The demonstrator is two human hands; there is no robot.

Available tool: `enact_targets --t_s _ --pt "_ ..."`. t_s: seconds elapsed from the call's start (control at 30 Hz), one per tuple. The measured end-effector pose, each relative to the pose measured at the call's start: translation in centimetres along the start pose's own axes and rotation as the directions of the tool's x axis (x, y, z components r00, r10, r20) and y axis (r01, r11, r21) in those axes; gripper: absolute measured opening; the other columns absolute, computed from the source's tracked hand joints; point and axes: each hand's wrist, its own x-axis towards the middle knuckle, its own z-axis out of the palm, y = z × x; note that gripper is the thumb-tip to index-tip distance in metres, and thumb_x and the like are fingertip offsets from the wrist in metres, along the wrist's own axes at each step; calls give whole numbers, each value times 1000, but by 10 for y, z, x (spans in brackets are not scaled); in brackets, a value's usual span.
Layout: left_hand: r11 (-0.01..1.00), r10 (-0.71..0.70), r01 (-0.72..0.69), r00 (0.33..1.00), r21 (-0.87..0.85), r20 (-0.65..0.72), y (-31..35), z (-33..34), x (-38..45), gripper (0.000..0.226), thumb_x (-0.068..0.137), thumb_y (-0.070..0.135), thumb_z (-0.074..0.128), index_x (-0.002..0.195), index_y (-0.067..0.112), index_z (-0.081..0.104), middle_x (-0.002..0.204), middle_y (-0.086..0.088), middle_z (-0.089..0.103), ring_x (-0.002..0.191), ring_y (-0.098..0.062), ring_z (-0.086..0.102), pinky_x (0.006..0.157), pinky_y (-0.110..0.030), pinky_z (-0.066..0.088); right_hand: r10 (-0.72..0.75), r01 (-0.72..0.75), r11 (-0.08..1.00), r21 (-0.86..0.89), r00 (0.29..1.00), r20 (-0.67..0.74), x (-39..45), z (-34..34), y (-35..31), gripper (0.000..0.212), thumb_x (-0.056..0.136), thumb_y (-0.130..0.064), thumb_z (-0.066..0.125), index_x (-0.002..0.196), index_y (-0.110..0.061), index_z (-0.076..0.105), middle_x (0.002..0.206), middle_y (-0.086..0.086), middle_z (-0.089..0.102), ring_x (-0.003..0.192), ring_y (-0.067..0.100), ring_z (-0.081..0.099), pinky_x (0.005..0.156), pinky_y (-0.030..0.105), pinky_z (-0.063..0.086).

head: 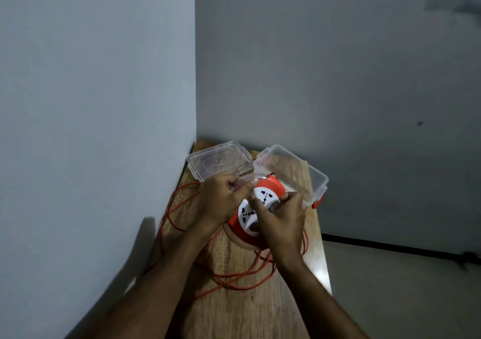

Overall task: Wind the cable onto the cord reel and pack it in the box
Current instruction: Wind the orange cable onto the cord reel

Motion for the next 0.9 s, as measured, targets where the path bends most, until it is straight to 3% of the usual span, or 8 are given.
enact_targets --t_s 0.07,0.13,0.23,0.33,0.47,0.67,0.77,0.9 --pt "999 18 -19 1000 41 23 1 -1 0 32 89 47 73 63 32 63 57 19 59 57 1 61 53 -12 38 -5 7 998 -67 1000 30 -3 1 1 34 83 -40 80 93 -22 53 85 -4 68 76 10 70 61 27 55" --pt "1000 -11 11 1000 14 22 -1 -2 -2 39 90 45 73 56 37 56 51 22 56 57 4 60 51 -7 35 -278 282 926 -250 959 54 -11 -7 -1 18 90 -31 75 89 -21 60 83 -9 67 72 4 66 59 20 48" --pt "997 -59 59 998 -58 0 -6 -7 -3 40 91 42 74 55 36 57 50 25 58 53 3 61 47 -8 37 -668 682 529 -504 701 248 -21 -20 3 25 86 -28 76 108 -21 65 104 -1 69 84 15 67 64 32 56" --pt "996 -54 56 998 -67 21 -5 -11 -2 37 91 45 72 57 37 59 53 26 61 54 2 63 46 -8 39 -536 681 407 -609 718 444 -21 -24 8 58 80 -34 75 134 -28 55 125 6 60 102 28 65 75 43 58" --pt "999 -21 23 999 -41 48 -1 -11 -6 36 91 46 71 58 39 58 54 27 60 54 3 62 47 -8 40 -468 685 343 -643 718 515 -17 -23 12 69 78 -43 76 141 -30 51 129 9 53 100 29 63 80 39 55" --pt "1000 -10 10 1000 -15 24 -2 -12 -6 39 89 48 73 57 31 61 53 19 62 54 0 62 48 -12 43 -439 612 569 -549 791 427 -10 -18 5 70 76 -53 78 136 -21 61 121 6 71 101 26 71 79 38 62" --pt "998 -42 42 999 -37 -12 -3 -10 -8 47 86 62 66 76 17 77 69 5 74 62 -7 70 56 -37 59 -319 393 794 -465 919 231 -11 -10 -1 68 81 -61 73 129 -15 61 118 3 72 99 16 71 77 21 58" --pt "1000 -2 2 997 1 -77 0 -10 -8 52 85 65 62 78 16 77 70 6 74 63 -5 68 55 -31 57 -196 207 949 -238 978 72 -16 -1 -12 65 82 -50 78 121 -14 42 101 -19 56 84 -4 60 63 4 45"
